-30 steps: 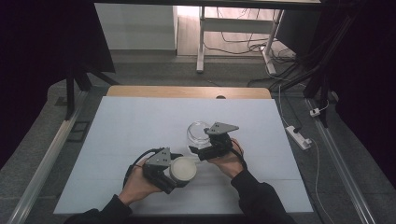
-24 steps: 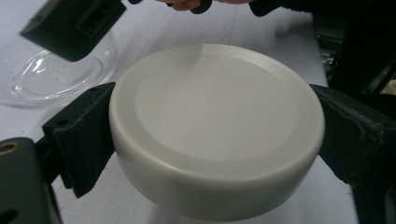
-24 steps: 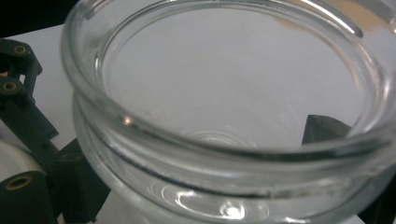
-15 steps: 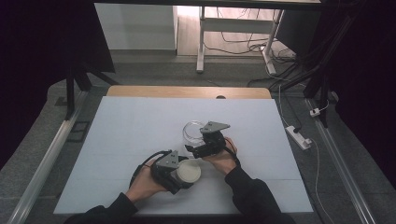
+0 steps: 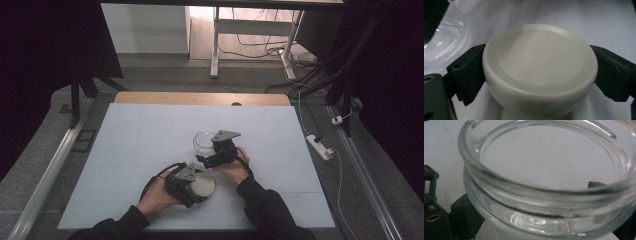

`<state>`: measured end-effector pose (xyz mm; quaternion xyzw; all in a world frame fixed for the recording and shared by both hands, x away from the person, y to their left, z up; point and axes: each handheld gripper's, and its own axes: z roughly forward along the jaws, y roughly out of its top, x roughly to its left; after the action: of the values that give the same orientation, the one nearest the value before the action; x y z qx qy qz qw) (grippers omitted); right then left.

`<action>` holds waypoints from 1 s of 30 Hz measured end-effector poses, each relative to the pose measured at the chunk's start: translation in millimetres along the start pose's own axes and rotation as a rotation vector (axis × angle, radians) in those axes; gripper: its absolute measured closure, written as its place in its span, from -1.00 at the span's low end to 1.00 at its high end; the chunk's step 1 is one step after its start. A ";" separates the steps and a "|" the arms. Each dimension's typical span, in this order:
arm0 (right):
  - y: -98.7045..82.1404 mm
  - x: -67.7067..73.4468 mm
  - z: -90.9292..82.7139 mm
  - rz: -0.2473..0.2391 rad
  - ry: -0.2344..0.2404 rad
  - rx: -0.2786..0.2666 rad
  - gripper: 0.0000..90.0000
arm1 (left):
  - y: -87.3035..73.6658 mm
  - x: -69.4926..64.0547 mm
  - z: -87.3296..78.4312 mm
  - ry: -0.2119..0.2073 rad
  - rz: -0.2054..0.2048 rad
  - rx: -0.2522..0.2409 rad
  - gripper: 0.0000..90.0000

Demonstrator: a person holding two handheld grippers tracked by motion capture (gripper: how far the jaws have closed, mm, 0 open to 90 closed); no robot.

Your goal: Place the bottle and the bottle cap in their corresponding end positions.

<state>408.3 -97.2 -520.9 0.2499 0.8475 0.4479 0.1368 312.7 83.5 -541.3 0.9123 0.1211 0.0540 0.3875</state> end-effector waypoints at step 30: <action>4.7 2.6 -12.5 0.042 0.005 -0.027 -0.93 | 4.4 -0.3 -9.1 -0.008 -0.083 0.005 -1.00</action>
<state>401.8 -102.1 -510.0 0.2645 0.8364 0.4626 0.1287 311.4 86.8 -531.8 0.9077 0.1572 0.0340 0.3876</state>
